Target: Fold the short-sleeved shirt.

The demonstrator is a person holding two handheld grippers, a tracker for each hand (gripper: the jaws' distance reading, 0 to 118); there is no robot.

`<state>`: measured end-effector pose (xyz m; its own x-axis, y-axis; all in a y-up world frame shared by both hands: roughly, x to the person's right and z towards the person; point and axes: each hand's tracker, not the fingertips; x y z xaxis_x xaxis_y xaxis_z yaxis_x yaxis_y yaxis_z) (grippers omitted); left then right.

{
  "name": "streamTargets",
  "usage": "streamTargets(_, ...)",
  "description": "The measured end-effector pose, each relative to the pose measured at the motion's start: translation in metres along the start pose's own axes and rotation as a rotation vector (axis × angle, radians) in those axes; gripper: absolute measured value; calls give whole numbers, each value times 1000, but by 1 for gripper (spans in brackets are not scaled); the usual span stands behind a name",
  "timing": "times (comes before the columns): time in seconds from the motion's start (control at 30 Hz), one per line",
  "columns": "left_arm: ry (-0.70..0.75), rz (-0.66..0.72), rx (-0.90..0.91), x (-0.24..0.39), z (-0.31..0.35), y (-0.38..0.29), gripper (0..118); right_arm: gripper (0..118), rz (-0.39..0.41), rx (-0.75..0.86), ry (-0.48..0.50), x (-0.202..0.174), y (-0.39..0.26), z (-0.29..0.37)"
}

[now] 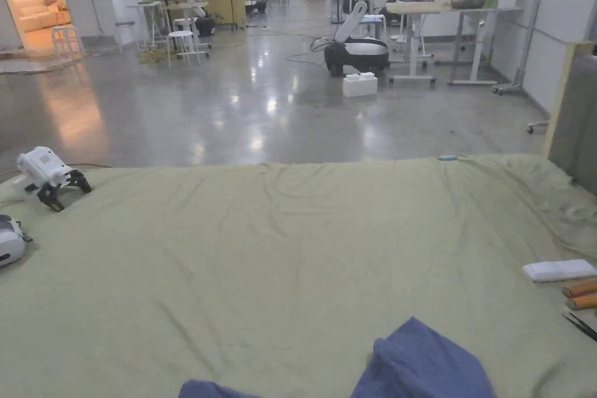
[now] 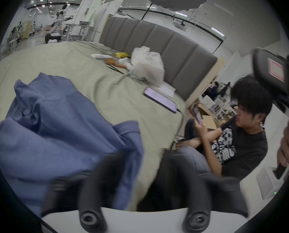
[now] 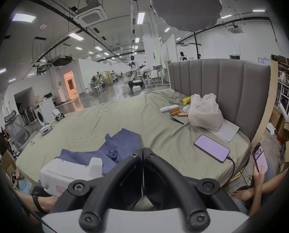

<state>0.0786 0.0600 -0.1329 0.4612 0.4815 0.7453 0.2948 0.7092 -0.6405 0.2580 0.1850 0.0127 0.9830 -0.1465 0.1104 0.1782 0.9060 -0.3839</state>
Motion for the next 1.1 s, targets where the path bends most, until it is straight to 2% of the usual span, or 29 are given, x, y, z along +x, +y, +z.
streamTargets(0.03, 35, 2, 58, 1, 21, 2, 95, 0, 0, 6, 10, -3, 0, -1)
streamTargets(0.1, 154, -38, 174, 4, 79, 12, 95, 0, 5, 28, 60, -12, 5, -4)
streamTargets(0.2, 425, -160, 404, 20, 191, 23, 95, 0, 43, 76, 118, -27, 13, -3)
streamTargets(0.3, 692, -256, 588, 53, 292, 23, 95, 0, 73, 163, 146, -45, 25, 2)
streamTargets(0.37, 864, -286, 681, 76, 335, 18, 91, 0, 89, 201, 160, -59, 35, 7)
streamTargets(0.43, 990, -273, 776, 98, 368, 8, 63, 0, 109, 234, 180, -69, 43, 12)
streamTargets(0.5, 1054, -262, 856, 115, 393, -6, 21, 0, 120, 251, 196, -78, 50, 17)
streamTargets(0.53, 1092, -245, 878, 122, 404, -12, 10, 0, 118, 263, 209, -81, 53, 19)
streamTargets(0.6, 1096, -192, 921, 131, 419, -22, 0, 0, 107, 275, 219, -88, 58, 22)
streamTargets(0.8, 1124, -105, 871, 132, 436, -37, 0, 0, 123, 293, 252, -96, 63, 25)
streamTargets(0.87, 1116, -44, 769, 114, 429, -26, 0, 0, 129, 276, 257, -97, 61, 22)
streamTargets(0.93, 1044, 56, 615, 76, 418, -17, 0, 0, 124, 250, 258, -96, 56, 16)
streamTargets(0.97, 996, 90, 573, 49, 407, -15, 8, 0, 121, 222, 254, -95, 52, 13)
streamTargets(1.03, 876, 145, 504, -7, 387, -13, 55, 0, 107, 178, 249, -90, 44, 5)
streamTargets(1.07, 820, 209, 452, -39, 375, -9, 72, 0, 94, 150, 248, -88, 39, 1)
streamTargets(1.1, 796, 277, 412, -72, 362, -7, 76, 0, 82, 118, 248, -84, 35, -2)
